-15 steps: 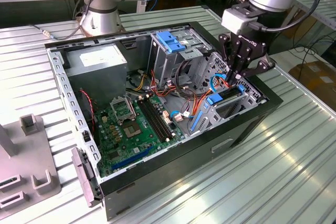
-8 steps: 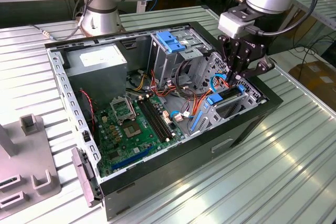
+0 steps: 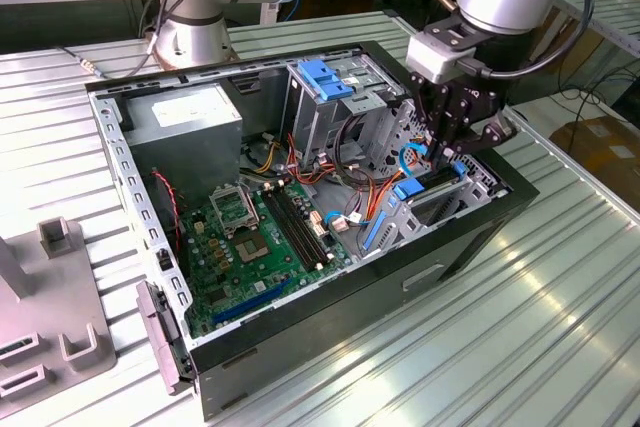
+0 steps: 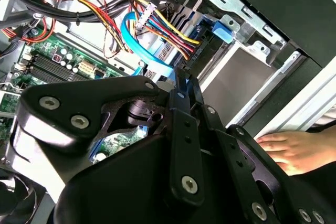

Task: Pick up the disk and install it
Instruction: 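Insert the second disk wire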

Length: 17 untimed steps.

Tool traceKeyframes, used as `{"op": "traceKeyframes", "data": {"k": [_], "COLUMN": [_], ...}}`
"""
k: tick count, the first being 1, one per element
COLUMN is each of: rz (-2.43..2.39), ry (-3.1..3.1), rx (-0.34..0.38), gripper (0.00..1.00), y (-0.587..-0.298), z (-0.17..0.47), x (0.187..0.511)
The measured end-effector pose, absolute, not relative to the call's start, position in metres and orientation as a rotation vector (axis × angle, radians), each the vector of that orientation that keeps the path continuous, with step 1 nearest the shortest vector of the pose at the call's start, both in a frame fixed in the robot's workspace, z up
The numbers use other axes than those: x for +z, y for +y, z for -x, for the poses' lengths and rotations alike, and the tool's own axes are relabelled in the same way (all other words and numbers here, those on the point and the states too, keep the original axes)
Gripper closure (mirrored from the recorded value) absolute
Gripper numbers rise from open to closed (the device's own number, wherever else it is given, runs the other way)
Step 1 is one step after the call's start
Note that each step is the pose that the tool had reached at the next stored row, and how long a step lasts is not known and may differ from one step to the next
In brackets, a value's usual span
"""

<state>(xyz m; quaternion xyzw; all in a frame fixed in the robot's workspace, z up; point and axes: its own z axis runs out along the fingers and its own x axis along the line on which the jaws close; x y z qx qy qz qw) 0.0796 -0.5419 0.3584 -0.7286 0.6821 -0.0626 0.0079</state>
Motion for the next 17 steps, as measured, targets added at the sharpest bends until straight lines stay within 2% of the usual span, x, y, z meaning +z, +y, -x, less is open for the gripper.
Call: {"op": "traceKeyframes", "data": {"k": [17], "rz": [2.256], "ry": [2.115], "rx": [-0.223], "gripper": [0.84], "y": [-0.545], "z": [-0.075], "x": [0.348]}}
